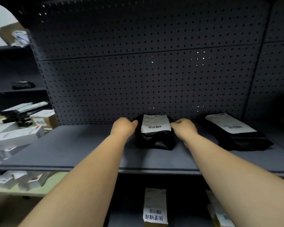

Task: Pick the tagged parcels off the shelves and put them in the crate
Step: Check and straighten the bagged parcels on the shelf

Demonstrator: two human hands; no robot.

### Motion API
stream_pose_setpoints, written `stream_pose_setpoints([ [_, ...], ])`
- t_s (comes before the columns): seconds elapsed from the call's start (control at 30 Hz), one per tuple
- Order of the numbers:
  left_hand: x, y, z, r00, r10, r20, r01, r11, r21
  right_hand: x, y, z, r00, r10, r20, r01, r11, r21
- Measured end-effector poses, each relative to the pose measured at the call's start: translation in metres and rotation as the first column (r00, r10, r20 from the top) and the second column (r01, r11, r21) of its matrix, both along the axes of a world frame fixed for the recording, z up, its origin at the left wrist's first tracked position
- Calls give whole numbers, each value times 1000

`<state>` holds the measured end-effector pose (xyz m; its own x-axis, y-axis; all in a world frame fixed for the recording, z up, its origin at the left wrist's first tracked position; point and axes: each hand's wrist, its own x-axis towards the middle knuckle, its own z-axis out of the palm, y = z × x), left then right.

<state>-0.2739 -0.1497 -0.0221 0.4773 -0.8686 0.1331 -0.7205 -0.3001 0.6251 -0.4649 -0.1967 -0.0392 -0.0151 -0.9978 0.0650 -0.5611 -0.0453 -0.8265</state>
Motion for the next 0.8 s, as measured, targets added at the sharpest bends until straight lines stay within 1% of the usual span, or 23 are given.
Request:
stream_pose_setpoints([
  [0.07, 4, -16, -7, 981, -10, -192, 13, 1000, 13, 5, -9, -2, 987, -29, 160, 17, 997, 80],
  [0.13, 6, -31, -15, 923, -8, -385, 16, 1000, 19, 8, -16, -4, 943, -69, 326, 15, 986, 165],
  [0.2, 7, -42, -22, 832, -13, -554, 25, 1000, 14, 11, -20, -3, 880, -102, 463, -20, 968, 251],
  [0.27, 6, -47, -25, 720, -20, -693, 47, 999, 20, 15, -22, 0, 838, -123, 532, -63, 946, 318],
  [0.3, 5, -49, -26, 681, -16, -732, 54, 998, 29, 17, -22, 1, 827, -122, 549, -90, 935, 344],
  [0.43, 4, -51, -27, 622, -21, -783, 76, 997, 34, 21, -26, 6, 798, -103, 593, -188, 894, 408],
  [0.53, 2, -46, -25, 576, -29, -817, 63, 998, 8, 21, -26, 7, 793, -109, 599, -198, 885, 422],
  [0.6, 0, -40, -24, 560, -34, -828, 43, 999, -13, 21, -23, 5, 788, -113, 605, -183, 895, 406],
  [0.67, -2, -34, -23, 575, -40, -817, 8, 999, -43, 20, -19, 4, 784, -103, 613, -167, 915, 366],
  [0.8, -7, -20, -20, 640, -94, -762, -34, 988, -150, 17, -7, 4, 772, -65, 632, -112, 965, 236],
])
